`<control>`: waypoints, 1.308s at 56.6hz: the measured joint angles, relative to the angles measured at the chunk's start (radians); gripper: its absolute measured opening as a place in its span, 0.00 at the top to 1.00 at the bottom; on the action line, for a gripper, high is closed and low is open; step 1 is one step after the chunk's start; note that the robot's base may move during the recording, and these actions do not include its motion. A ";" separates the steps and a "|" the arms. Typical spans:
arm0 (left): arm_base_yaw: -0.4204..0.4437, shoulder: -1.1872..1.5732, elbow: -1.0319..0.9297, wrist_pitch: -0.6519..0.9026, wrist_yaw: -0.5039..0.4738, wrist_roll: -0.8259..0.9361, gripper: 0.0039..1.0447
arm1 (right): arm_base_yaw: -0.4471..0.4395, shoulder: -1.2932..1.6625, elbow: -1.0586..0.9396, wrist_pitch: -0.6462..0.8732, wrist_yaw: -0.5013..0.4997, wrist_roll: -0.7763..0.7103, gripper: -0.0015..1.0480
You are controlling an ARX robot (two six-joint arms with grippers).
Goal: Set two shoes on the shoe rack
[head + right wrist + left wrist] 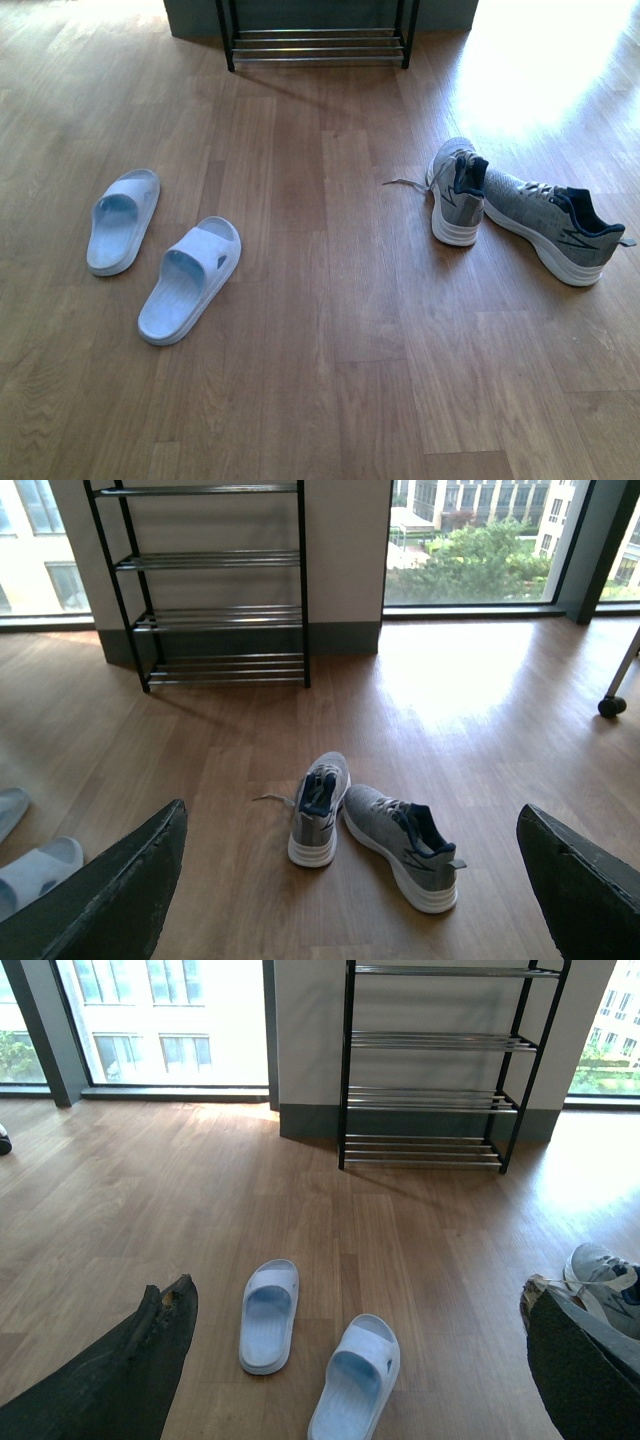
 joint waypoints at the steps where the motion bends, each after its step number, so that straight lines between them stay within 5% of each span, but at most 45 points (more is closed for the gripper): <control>1: 0.000 0.000 0.000 0.000 0.000 0.000 0.09 | 0.000 0.000 0.000 0.000 0.000 0.000 0.09; 74: 0.000 0.000 0.000 0.000 0.000 0.000 0.09 | 0.000 0.000 0.000 0.000 0.000 0.000 0.09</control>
